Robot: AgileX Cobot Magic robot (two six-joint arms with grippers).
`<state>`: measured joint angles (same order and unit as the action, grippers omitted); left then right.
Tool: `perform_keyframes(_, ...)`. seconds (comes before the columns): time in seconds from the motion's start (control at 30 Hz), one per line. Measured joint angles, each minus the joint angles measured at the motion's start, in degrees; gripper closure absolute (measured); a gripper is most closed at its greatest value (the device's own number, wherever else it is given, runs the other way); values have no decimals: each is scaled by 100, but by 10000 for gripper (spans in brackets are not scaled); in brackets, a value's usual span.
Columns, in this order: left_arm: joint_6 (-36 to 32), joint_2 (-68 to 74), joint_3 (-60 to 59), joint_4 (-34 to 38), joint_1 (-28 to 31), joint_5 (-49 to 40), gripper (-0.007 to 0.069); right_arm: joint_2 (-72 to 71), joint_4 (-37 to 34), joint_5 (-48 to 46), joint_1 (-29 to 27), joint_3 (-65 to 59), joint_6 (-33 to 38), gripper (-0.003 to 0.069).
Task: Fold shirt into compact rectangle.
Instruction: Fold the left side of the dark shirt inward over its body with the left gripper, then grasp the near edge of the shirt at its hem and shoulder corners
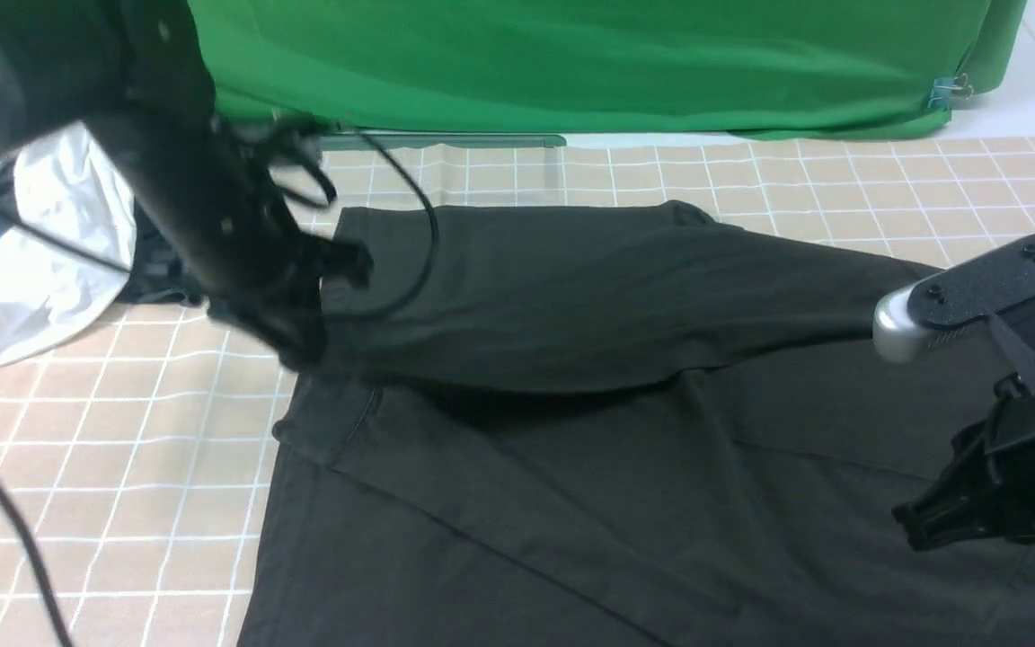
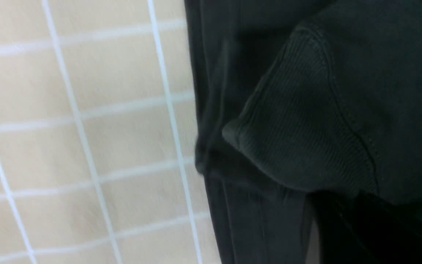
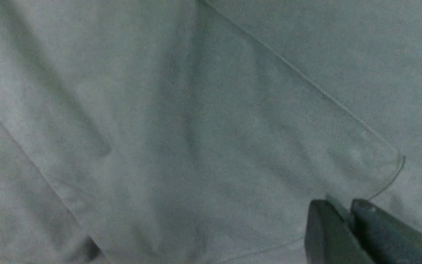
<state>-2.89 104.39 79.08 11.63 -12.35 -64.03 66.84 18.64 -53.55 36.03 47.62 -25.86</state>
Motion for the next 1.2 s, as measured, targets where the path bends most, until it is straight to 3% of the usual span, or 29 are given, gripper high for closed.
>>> perform_keyframes(0.33,125,-36,-1023,-38,-134,202,573,0,23,194,-4,0,-31,515)
perform_keyframes(0.47,321,-36,-1051,-489,-134,468,556,0,33,407,-26,0,-70,515)
perform_keyframes(0.67,352,-47,-1051,-639,-134,561,406,0,41,431,-535,0,-89,515)
perform_keyframes(0.7,245,-64,-1051,-661,-134,546,346,0,34,404,-873,0,-64,517)
perform_keyframes(0.77,231,-86,-1051,-669,-134,505,323,0,-1,361,-1072,0,25,519)
perform_keyframes(0.8,206,-163,-1056,-682,-134,397,308,0,-134,209,-1432,0,286,535)
perform_keyframes(0.97,289,-798,-1490,-635,-264,255,382,0,-781,-207,-2118,0,1013,590)
perform_keyframes(1.1,588,-1868,-2827,-439,-1004,560,566,0,-1281,-250,-2372,0,1397,612)
perform_keyframes(1.2,696,-2218,-3556,-321,-1447,997,603,0,-1491,-138,-2372,0,1525,612)
